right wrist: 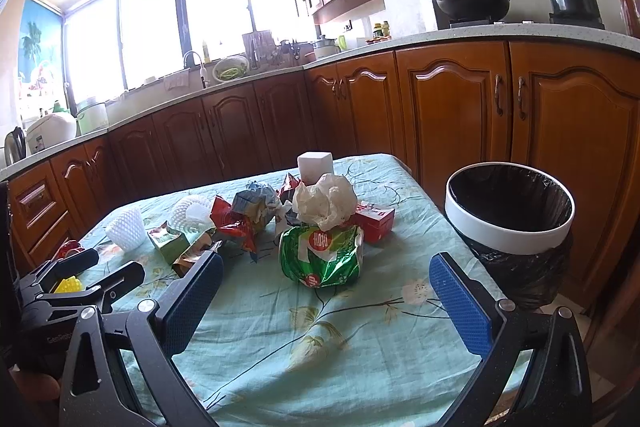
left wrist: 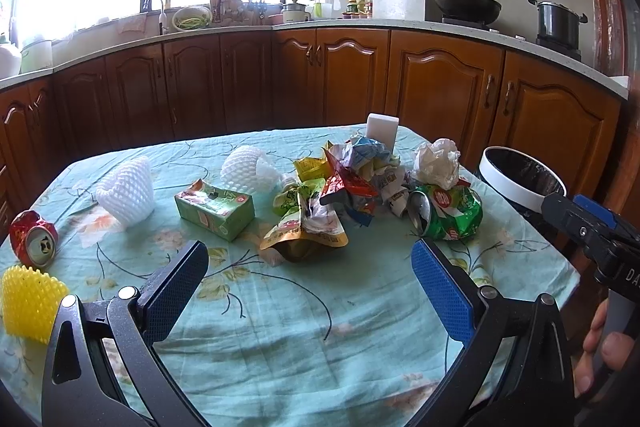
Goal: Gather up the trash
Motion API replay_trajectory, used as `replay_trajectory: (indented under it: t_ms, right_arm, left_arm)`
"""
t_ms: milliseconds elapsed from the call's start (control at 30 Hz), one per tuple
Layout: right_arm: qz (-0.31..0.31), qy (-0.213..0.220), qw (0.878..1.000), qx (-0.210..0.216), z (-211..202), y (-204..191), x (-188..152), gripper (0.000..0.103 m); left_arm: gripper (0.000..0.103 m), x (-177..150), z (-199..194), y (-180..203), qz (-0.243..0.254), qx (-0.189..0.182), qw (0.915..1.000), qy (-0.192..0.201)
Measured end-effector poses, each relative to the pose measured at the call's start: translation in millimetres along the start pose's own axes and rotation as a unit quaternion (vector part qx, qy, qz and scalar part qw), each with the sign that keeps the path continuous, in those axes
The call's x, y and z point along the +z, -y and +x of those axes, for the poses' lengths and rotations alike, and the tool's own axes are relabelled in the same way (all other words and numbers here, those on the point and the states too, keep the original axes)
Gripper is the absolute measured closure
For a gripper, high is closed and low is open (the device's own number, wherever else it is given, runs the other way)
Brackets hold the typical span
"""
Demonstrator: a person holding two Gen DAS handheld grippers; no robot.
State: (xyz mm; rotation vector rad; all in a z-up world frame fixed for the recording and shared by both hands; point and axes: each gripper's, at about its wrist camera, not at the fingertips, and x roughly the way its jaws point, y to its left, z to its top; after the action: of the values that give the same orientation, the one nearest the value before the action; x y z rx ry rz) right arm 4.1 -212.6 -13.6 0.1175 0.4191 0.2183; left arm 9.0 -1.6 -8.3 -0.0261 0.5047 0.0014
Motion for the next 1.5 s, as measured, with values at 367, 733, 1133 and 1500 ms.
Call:
replay_trajectory:
  t_ms: [367,733,1133,1500]
  right_arm:
    - [0.006,-0.008,1.000,0.005,6,2,-1,0.000]
    - [0.021,-0.030,0.999,0.022,24,11,6,0.000]
    - [0.052,-0.062,0.996,0.042,66,26,32,0.002]
    - [0.058,-0.118,0.990,0.051,125,28,45,0.023]
  left_arm:
    - [0.000,2,4,2,0.002,-0.002,1.0000,-0.006]
    - [0.000,9,23,0,-0.006,-0.011,0.9994,-0.032]
    - [0.005,40,63,2,-0.007,-0.025,0.9980,-0.058]
    - [0.024,61,109,5,-0.013,-0.045,0.9940,-0.100]
